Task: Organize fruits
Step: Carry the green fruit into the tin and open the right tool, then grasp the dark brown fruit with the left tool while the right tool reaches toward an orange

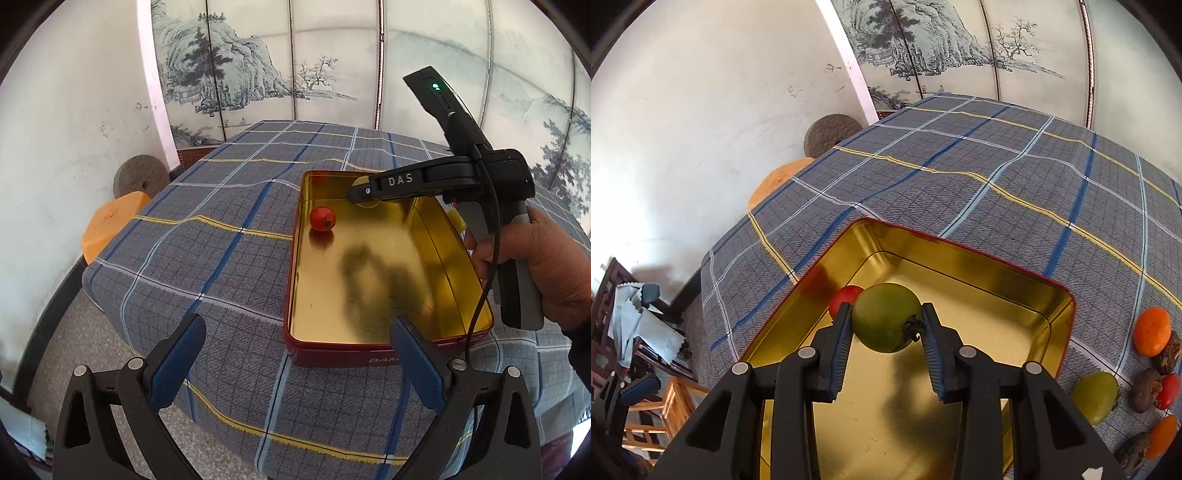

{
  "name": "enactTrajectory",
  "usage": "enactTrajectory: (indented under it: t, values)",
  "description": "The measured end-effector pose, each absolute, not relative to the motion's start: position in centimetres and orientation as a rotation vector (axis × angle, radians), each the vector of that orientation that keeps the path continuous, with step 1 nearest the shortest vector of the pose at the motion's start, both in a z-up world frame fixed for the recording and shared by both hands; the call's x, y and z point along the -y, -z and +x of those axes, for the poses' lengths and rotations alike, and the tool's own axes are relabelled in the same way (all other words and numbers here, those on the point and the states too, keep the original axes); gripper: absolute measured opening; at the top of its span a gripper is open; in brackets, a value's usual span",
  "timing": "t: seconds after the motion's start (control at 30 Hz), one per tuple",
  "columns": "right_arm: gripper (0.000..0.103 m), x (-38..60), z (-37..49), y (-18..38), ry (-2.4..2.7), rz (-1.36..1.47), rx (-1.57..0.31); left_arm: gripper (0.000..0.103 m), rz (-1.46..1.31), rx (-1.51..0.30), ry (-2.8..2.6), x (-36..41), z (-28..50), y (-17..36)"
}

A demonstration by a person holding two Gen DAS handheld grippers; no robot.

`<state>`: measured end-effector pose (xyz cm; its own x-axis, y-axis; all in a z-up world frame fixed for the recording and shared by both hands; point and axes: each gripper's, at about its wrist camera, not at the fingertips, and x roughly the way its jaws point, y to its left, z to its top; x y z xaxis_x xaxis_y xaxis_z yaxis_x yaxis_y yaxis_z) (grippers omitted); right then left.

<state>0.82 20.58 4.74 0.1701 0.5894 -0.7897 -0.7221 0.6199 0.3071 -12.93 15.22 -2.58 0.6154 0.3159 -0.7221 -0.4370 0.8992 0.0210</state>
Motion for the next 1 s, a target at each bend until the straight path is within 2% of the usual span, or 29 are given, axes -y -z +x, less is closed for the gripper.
enactTrajectory:
  t: [0.23, 0.37, 0.63, 0.8, 1.0]
  values:
    - [0.036, -21.1, 0.1, -5.1, -0.945, -0.152, -1.02, 0.099, -0.155, -0.802, -0.43, -15.1, -13.1, 2.6]
    - [0.052, -21.0, -0.5, -6.4, -0.995, -0.114, -0.972, 0.099, -0.152, -0.807, -0.428, -15.2, -13.0, 2.8]
    - [0.057, -20.8, -2.1, -8.6, -1.074, -0.083, -0.923, 0.099, -0.143, -0.81, -0.429, -15.0, -13.1, 2.8]
    - [0.064, -17.7, -3.2, -9.6, -1.073, -0.031, -0.886, 0.099, -0.133, -0.809, -0.426, -14.5, -13.1, 2.5]
    - [0.066, -11.1, -4.8, -9.8, -1.007, -0.011, -0.86, 0.099, -0.092, -0.801, -0.417, -13.1, -12.9, 1.8]
